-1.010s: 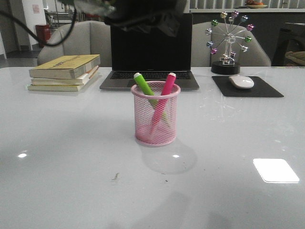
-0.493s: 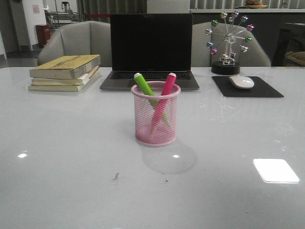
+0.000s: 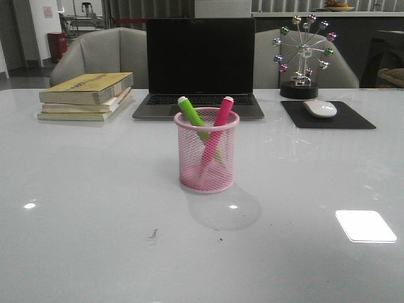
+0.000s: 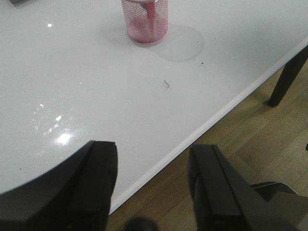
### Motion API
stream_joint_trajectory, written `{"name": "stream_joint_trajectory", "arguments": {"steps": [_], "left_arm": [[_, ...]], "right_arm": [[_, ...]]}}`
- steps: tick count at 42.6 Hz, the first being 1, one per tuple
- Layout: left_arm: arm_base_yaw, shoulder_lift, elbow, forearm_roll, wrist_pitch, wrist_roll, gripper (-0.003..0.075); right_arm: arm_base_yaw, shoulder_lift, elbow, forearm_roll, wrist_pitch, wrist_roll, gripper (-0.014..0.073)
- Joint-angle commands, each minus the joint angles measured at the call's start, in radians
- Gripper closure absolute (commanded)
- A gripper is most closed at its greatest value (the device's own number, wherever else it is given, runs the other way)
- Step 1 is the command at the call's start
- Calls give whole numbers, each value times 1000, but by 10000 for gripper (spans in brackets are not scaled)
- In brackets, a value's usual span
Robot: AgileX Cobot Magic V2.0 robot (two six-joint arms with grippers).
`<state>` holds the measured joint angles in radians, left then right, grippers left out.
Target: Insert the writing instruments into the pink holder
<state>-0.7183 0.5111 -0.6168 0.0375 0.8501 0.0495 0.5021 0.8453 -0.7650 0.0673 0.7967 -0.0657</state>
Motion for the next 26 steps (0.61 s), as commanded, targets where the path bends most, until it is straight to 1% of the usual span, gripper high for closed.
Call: {"name": "stream_joint_trajectory", "arguments": {"steps": [1,3,4,8,9,10,12,13,14,26], "left_arm": [[1,1,-25,-3,-68,4,329],[1,1,-23,-3,-68,4,360],[1,1,-23,-3,-68,4,379],[1,1,-23,-1,-70,4,489],[1,1,-23,-1,-71,4,514],[1,1,-23,-1,-71,4,546],[1,1,-23,-1,-72,4,598],[1,1,-23,-1,-72,4,625],[1,1,-23,-5,-72,4,635],[1,1,-23,-13,-68,2,629]], "right_arm": [[-5,-11,-27,-15,-51,-11,231],[-5,-11,-27,-17,-51,-23,273],[-5,-11,-27,-17,-51,-30,308],[-5,-11,-27,-17,-51,-33,438],[-5,-11,-27,-16,-51,-33,454],[-5,-11,-27,-16,-50,-33,494],[-5,-11,-27,-16,-50,-33,543],[-5,-11,-27,-16,-50,-33,540],[-5,-11,-27,-16,-51,-33,536],[-5,-11,-27,-16,-49,-33,536]]}}
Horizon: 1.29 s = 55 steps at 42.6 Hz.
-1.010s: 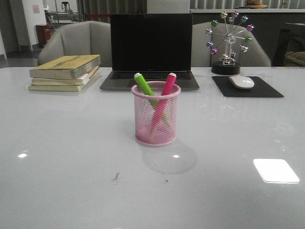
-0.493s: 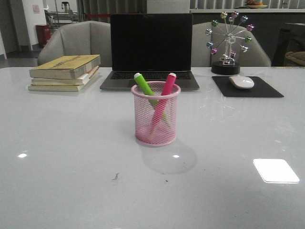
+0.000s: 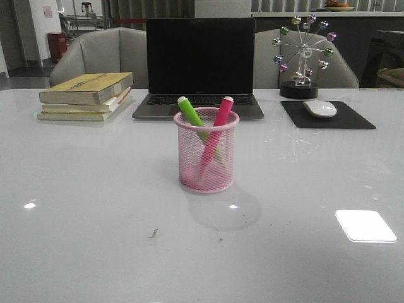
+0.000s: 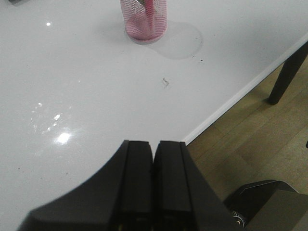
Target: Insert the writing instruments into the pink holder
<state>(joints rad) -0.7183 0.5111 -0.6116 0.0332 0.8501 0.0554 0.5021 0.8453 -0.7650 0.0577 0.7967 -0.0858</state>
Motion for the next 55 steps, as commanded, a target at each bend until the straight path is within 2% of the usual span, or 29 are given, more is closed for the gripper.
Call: {"name": "stream_joint_trajectory", "arguments": {"steps": [1,14,20,29,38,45,50,55], "left_arm": [[1,1,-28,-9,-68,-4,629],[3,-18,-24,-10,-71,-4,629],[104,-77,-16,-7,-87,-4,629],[380,-258,183,12,-437,-4,629],[598,-417,437,-77,-719,-4,629],[687,-523,571,-91,-833,-4,629],[695,-534,621,-91,-897,-4,629],[682,-537,621,-80,-901,-4,629]], "right_arm": [[-5,-11,-27,-6,-49,-13,536],[-5,-11,-27,-6,-49,-13,536],[-5,-11,-27,-6,-49,-13,536],[-5,-11,-27,-6,-49,-13,536],[-5,-11,-27,-6,-49,-13,536],[-5,-11,-27,-6,-49,-13,536],[-5,-11,-27,-6,-45,-13,536],[-5,-9,-27,-6,-44,-13,536]]}}
